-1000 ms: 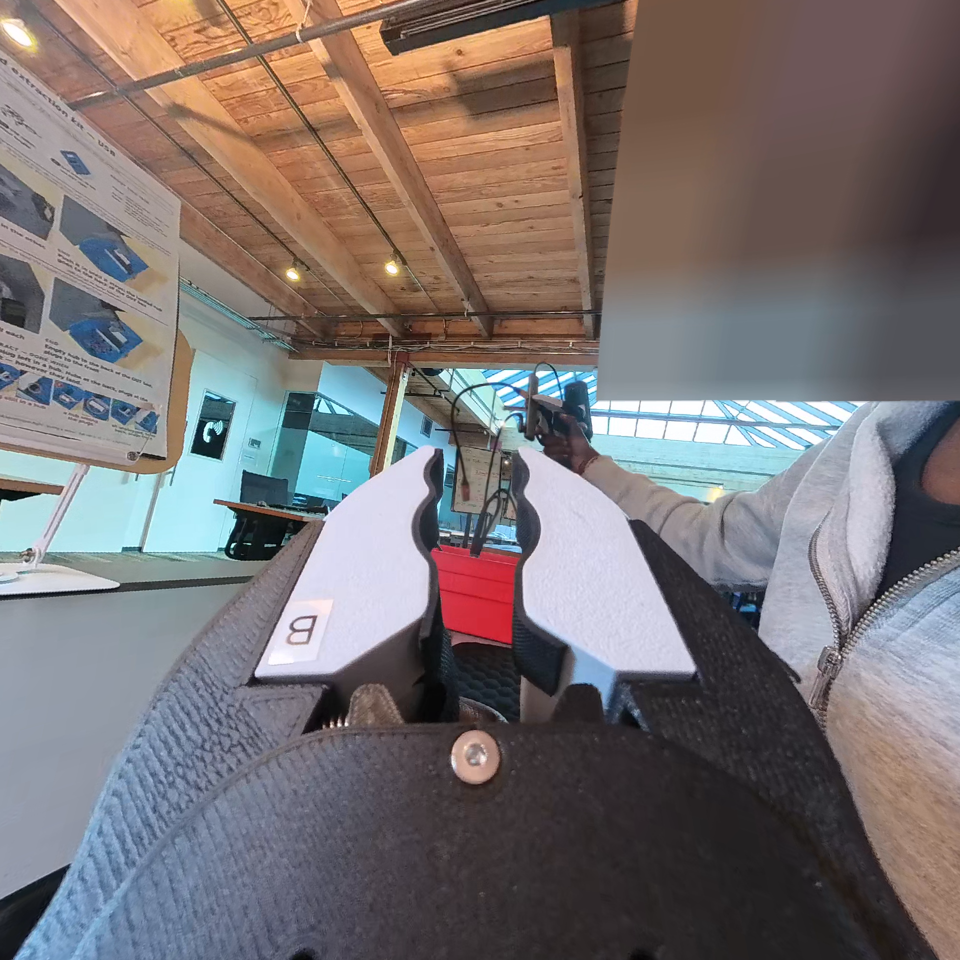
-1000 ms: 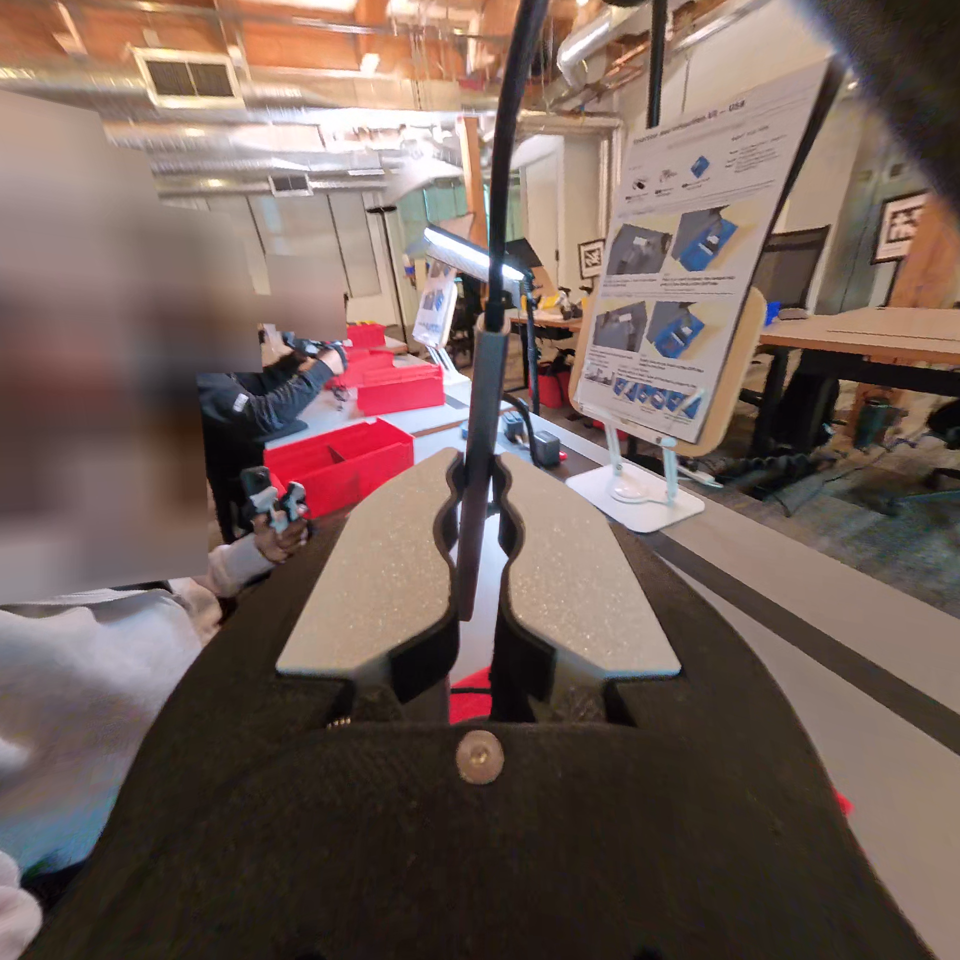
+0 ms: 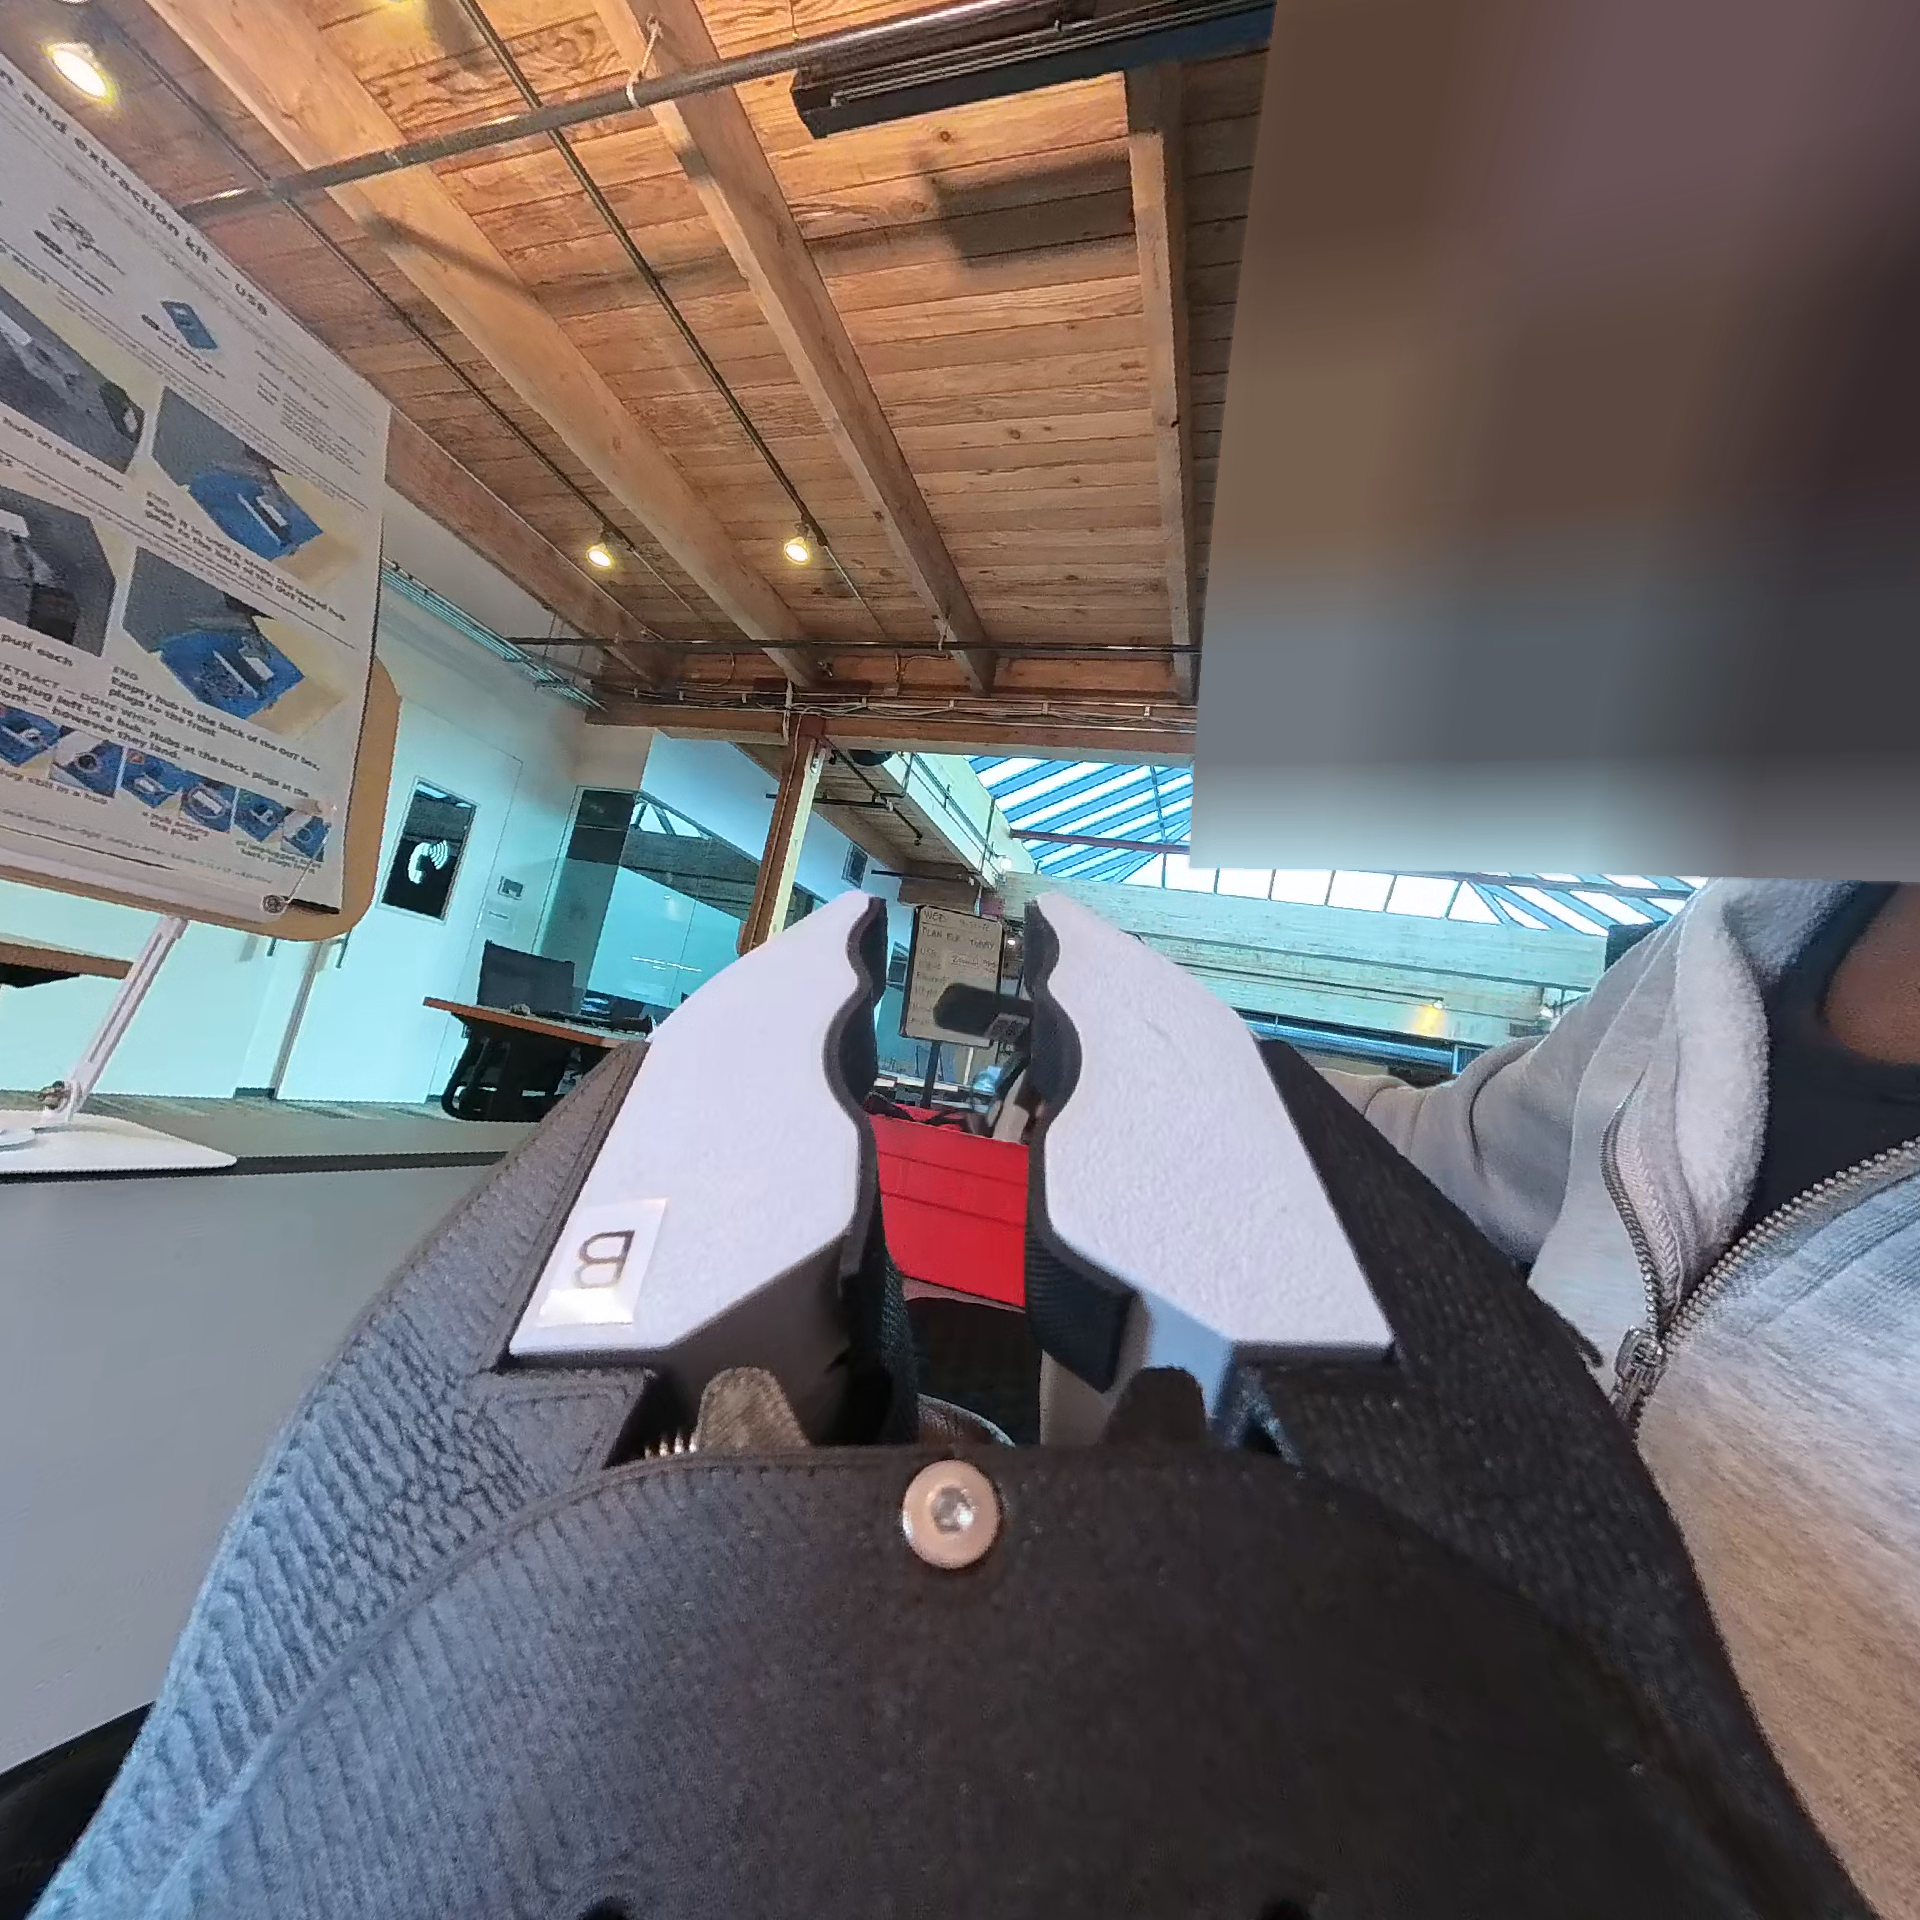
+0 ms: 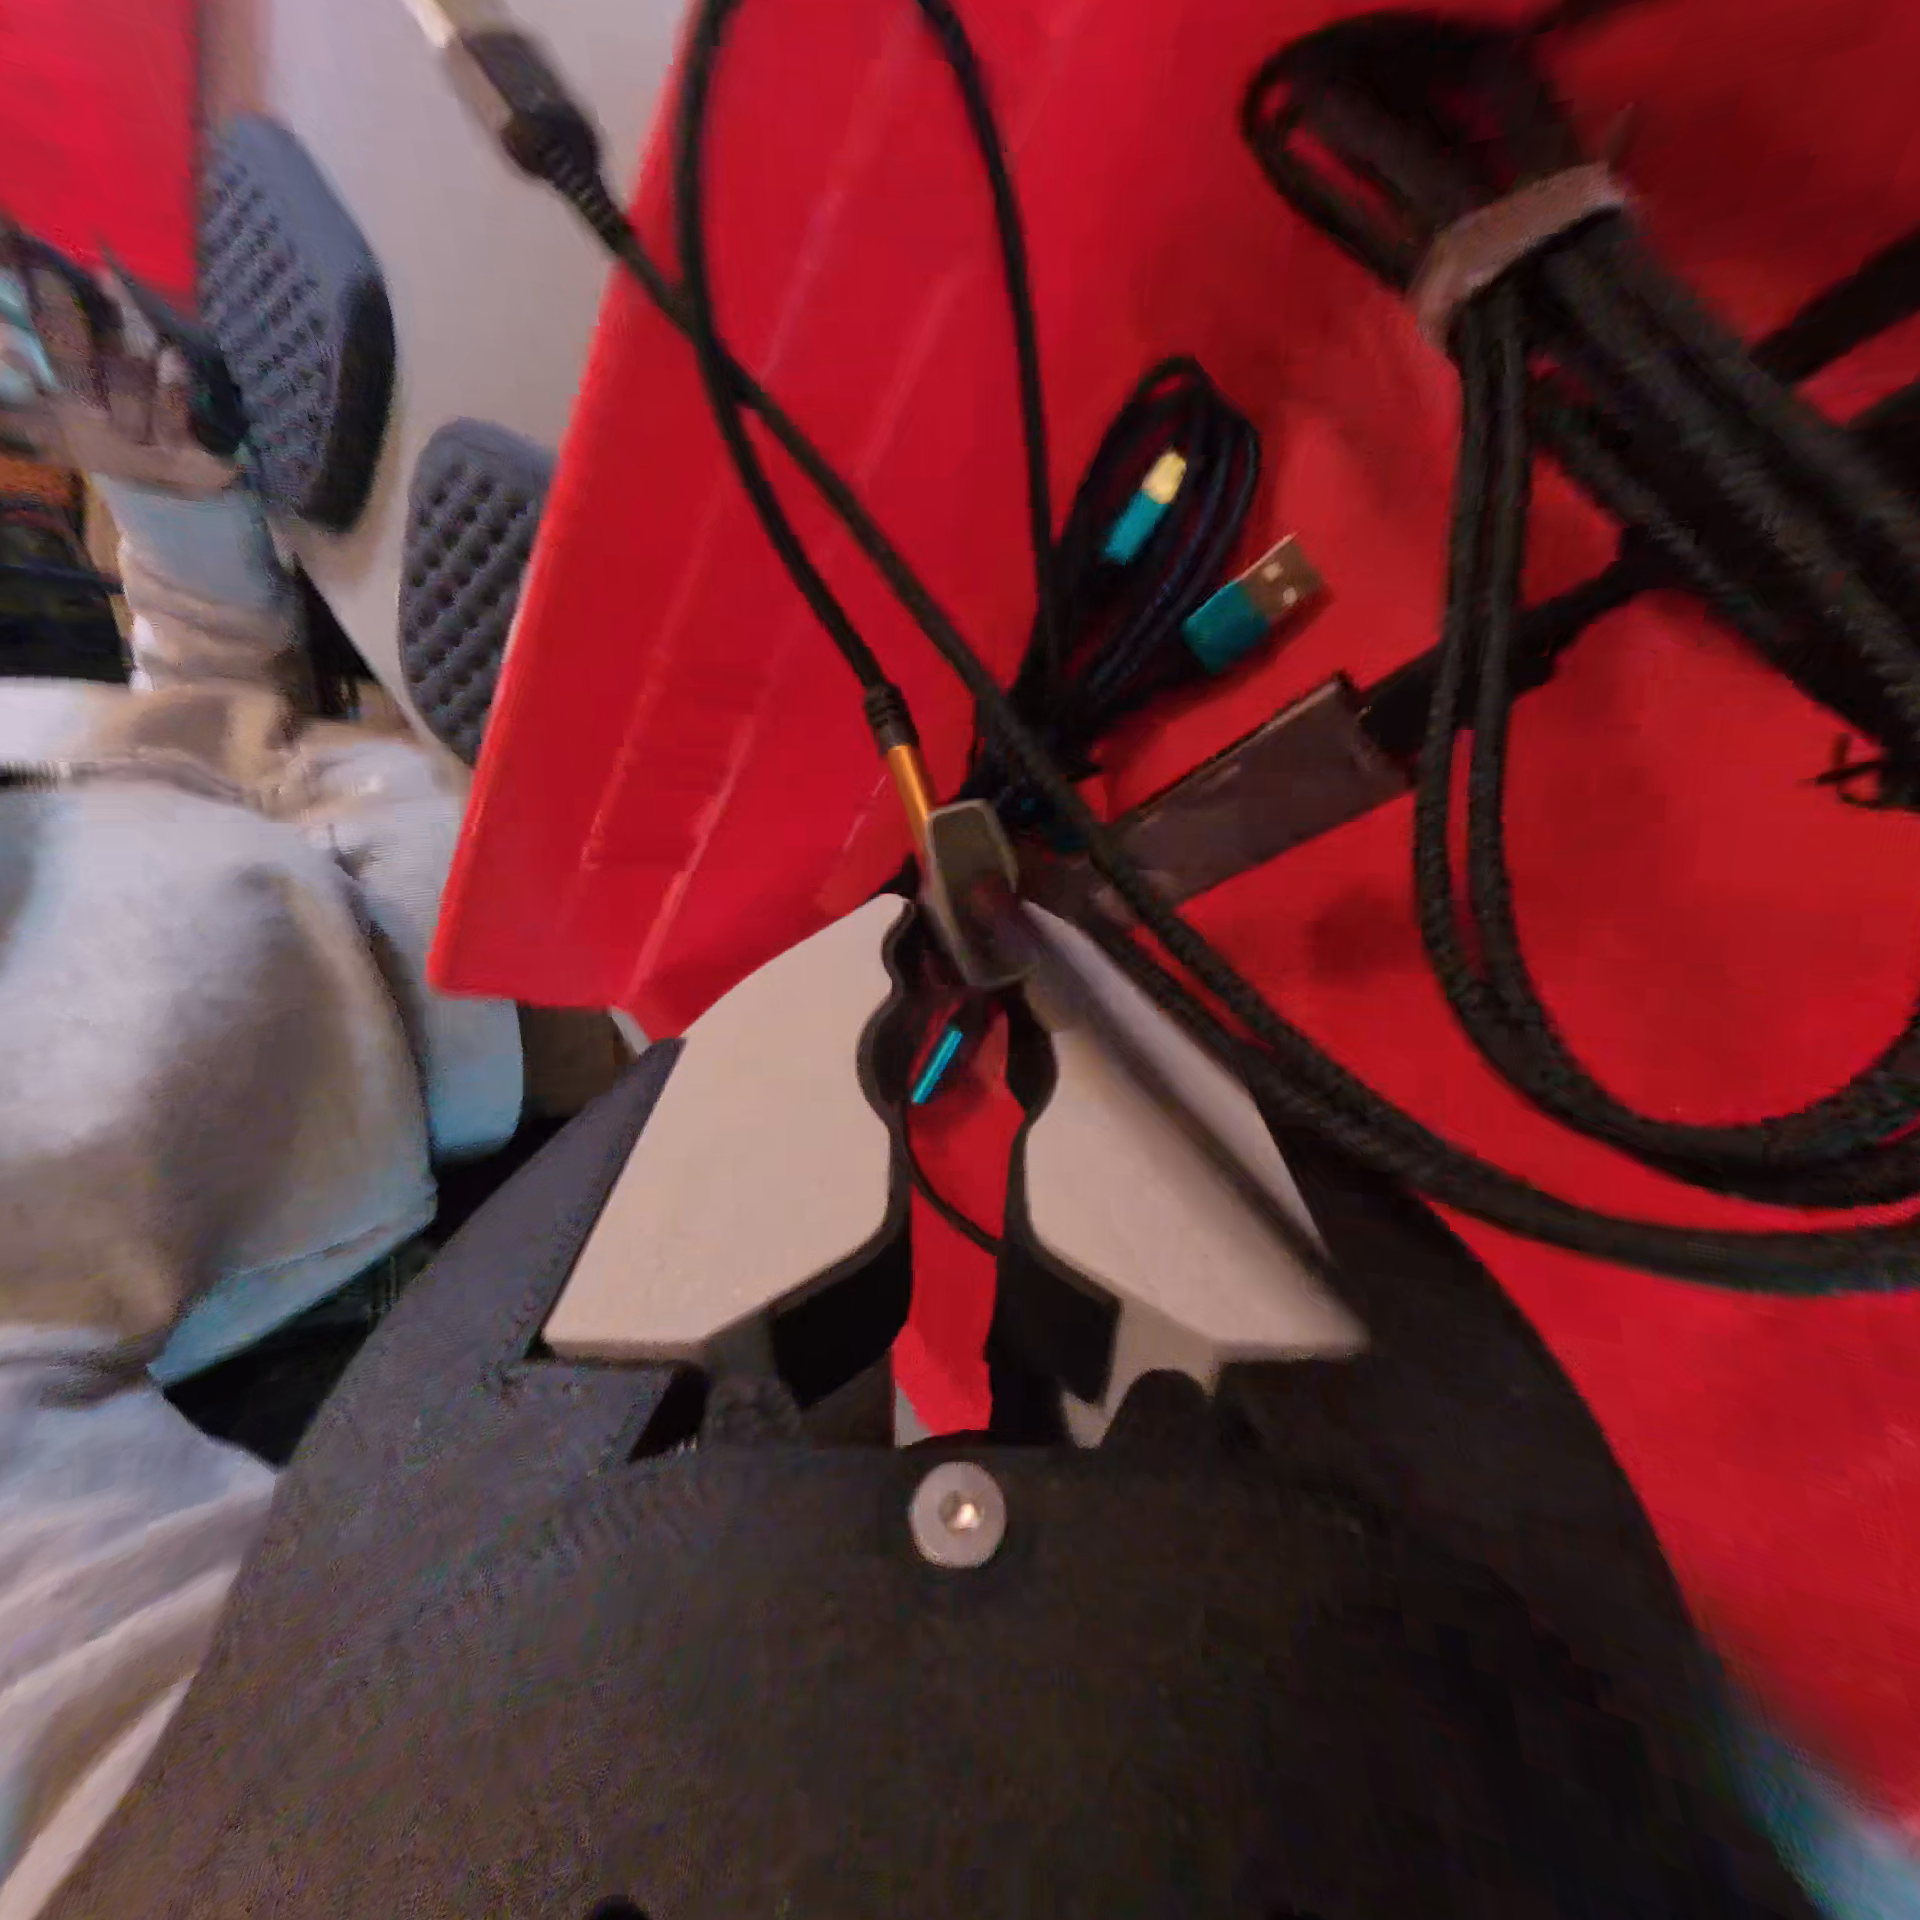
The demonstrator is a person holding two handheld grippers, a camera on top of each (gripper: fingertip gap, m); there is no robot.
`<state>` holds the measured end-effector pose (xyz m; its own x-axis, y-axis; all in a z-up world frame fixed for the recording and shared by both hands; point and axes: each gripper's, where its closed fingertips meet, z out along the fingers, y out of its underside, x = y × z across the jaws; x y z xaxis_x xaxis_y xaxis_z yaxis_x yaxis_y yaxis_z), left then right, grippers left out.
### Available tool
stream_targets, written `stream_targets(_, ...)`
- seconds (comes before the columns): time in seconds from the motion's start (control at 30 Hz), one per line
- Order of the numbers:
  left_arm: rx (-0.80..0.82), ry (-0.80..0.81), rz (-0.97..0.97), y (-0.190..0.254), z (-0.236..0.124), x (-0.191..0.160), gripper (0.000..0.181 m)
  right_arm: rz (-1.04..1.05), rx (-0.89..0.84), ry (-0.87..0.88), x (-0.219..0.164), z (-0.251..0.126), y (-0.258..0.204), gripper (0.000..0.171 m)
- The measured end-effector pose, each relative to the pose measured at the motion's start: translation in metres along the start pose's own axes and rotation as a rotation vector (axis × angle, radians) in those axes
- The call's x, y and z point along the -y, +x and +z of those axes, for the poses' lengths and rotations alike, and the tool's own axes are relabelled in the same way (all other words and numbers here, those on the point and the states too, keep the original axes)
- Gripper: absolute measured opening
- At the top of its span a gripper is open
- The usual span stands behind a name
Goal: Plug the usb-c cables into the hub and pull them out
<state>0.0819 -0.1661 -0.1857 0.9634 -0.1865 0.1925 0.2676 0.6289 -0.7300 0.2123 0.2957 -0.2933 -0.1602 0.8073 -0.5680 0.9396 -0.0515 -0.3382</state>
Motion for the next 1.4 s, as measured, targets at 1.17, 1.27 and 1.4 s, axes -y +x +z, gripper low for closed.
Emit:
stream_targets(1.17,-0.011,-0.180,-0.049,-0.006,0.028,-0.023,0.025,-0.259,-0.877,0.247,0.079,0.055,0.057,0.000)
stream_targets(1.27,-0.060,-0.179,-0.083,-0.011,0.047,-0.024,0.025,-0.251,-0.884,0.246,0.078,0.055,0.058,0.001)
stream_targets(1.4,-0.074,-0.240,-0.080,-0.023,0.055,-0.040,0.025,-0.196,-0.904,0.350,0.083,0.034,0.056,0.022)
